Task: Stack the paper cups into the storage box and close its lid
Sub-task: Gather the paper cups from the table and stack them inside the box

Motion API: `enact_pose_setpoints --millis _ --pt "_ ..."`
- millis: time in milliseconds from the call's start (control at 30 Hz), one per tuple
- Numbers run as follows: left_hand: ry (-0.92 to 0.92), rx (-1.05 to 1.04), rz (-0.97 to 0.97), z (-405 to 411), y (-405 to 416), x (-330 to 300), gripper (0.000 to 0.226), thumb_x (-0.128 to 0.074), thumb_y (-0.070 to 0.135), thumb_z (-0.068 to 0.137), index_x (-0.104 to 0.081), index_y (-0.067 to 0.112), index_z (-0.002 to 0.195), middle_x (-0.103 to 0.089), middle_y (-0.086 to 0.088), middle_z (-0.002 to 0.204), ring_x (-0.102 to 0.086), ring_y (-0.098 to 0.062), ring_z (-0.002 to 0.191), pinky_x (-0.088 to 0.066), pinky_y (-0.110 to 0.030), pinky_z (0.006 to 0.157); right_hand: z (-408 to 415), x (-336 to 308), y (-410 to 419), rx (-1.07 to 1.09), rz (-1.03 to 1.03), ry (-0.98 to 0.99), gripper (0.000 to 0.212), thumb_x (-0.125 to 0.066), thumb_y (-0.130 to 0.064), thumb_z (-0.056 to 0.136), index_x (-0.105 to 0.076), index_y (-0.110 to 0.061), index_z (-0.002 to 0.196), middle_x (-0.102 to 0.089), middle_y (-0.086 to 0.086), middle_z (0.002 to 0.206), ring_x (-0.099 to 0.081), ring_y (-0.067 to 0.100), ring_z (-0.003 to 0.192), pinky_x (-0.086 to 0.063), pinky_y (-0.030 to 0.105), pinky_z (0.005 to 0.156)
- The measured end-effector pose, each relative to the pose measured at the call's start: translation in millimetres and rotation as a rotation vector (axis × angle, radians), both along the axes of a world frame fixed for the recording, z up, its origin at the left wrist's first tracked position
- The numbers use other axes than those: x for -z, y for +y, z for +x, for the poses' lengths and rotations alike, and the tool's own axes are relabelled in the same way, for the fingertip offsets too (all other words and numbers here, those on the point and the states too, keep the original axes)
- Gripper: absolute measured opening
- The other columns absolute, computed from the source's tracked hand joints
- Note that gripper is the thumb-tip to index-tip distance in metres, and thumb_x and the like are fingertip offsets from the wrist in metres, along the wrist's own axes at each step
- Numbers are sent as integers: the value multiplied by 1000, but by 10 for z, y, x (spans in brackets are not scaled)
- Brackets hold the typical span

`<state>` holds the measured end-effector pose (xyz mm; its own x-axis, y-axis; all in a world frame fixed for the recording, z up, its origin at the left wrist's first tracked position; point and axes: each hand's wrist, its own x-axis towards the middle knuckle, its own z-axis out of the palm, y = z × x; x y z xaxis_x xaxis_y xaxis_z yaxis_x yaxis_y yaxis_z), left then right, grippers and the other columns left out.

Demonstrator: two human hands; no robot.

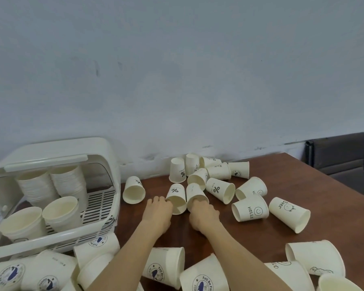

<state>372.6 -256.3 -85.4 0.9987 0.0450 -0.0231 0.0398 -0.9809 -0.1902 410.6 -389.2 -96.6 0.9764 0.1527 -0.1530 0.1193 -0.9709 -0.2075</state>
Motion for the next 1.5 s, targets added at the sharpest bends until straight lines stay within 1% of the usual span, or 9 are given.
enact_pose_setpoints --millis 100,233,333,400,567,833,1067,1400,1500 --pt "-10 -4 1 -73 39 -67 30 -58 12 89 -55 9 119 -55 -12 121 -50 -28 113 -38 -35 94 -41 10 32 -15 -50 -106 32 -45 -15 93 -53 -15 123 -56 8 122 -54 30 113 -41 42 89" --pt "9 -30 -25 -164 116 -153 20 -55 5 89 -61 5 108 -61 -14 112 -56 -29 104 -42 -33 84 -70 16 96 -32 -55 -209 27 -51 -32 95 -58 -17 116 -62 4 113 -61 27 105 -44 36 81" --pt "-21 -35 -49 -215 166 -210 19 -53 3 89 -63 5 105 -63 -14 108 -59 -28 99 -44 -32 79 -56 -10 146 -56 -90 -276 21 -48 -18 94 -61 -16 111 -65 4 108 -64 25 98 -45 32 70" --pt "-52 -27 -53 -231 189 -238 20 -52 2 89 -62 5 107 -62 -14 109 -60 -28 99 -45 -31 78 -48 -35 188 -58 -100 -287 26 -46 -8 93 -63 -15 111 -64 4 107 -62 24 100 -49 32 72" --pt "-132 -9 -44 -271 250 -308 24 -51 5 90 -58 8 113 -61 -12 112 -61 -27 98 -45 -33 72 -69 -114 214 -48 -84 -336 27 -44 -7 95 -59 -13 117 -52 8 122 -58 25 107 -47 31 74" --pt "-265 4 -75 -428 282 -515 23 -48 25 96 -55 13 114 -62 -9 109 -59 -26 99 -41 -33 68 -191 -372 138 -63 -6 -386 22 -50 -8 93 -54 -11 114 -65 5 108 -65 24 98 -45 30 70" --pt "-380 0 -174 -624 299 -808 23 -42 22 97 -56 13 112 -61 -9 108 -60 -27 99 -44 -36 79 -387 -676 181 -66 84 -453 22 -46 -7 92 -55 -13 111 -62 6 109 -61 25 100 -47 32 74" --pt "-509 -78 -314 -976 742 -1177 24 -38 25 97 -57 13 104 -65 -6 101 -62 -26 88 -49 -37 69 -701 -1255 508 -125 131 -464 17 -43 -15 92 -58 -11 100 -62 6 99 -60 26 93 -40 32 66" --pt "-537 -118 -335 -1141 932 -1294 25 -38 26 96 -58 13 102 -66 -8 100 -62 -28 88 -50 -38 69 -812 -1398 692 -161 175 -483 15 -44 -18 89 -57 -10 91 -61 7 91 -56 26 81 -38 31 64"
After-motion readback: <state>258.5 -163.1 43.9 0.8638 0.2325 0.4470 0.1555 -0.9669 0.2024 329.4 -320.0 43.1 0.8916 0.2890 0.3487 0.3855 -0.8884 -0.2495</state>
